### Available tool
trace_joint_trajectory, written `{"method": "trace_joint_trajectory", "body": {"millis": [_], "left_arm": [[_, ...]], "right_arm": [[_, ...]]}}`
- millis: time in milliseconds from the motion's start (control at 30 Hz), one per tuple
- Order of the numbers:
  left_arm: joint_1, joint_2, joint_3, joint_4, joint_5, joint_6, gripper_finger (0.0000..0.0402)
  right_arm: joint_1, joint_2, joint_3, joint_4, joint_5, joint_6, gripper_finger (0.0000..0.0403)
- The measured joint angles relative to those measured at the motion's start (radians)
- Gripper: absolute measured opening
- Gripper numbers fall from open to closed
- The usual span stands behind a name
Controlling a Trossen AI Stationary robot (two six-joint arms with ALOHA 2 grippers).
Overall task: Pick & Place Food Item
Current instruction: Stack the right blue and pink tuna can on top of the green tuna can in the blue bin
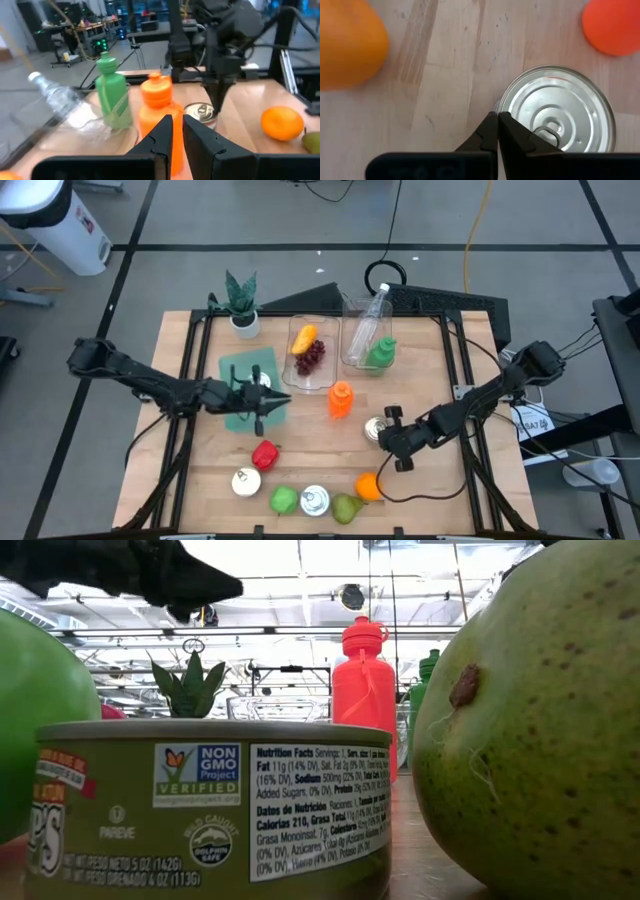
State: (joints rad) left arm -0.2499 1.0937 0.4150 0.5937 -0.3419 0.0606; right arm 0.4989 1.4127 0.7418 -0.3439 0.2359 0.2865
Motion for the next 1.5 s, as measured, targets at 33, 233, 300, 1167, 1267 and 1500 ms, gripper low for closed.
{"method": "trace_joint_trajectory", "body": {"millis": [33, 233, 300, 1167, 1267, 1500], "left_arm": [[-0.011, 0.027, 0.021, 0.0, 0.002, 0.021, 0.0051], [-0.064, 0.174, 0.166, -0.092, 0.148, 0.096, 0.0052], [-0.083, 0.213, 0.239, -0.164, 0.193, 0.1, 0.0052], [-0.075, 0.814, 0.684, -0.243, 0.063, 0.263, 0.0334], [-0.073, 0.854, 0.704, -0.247, 0.03, 0.275, 0.0346], [-0.044, 0.863, 0.711, -0.207, 0.108, 0.273, 0.0365]], "right_arm": [[-0.002, -0.01, 0.002, -0.008, -0.005, 0.0, 0.0], [-0.021, -0.053, 0.014, -0.027, -0.05, 0.017, 0.0001], [-0.022, -0.058, 0.016, -0.024, -0.05, 0.02, 0.0001], [-0.146, -0.064, 0.021, 0.137, -0.299, 0.191, 0.0], [-0.172, -0.064, 0.021, 0.187, -0.359, 0.208, 0.0], [-0.26, -0.064, 0.021, 0.256, -0.476, 0.252, 0.0]]}}
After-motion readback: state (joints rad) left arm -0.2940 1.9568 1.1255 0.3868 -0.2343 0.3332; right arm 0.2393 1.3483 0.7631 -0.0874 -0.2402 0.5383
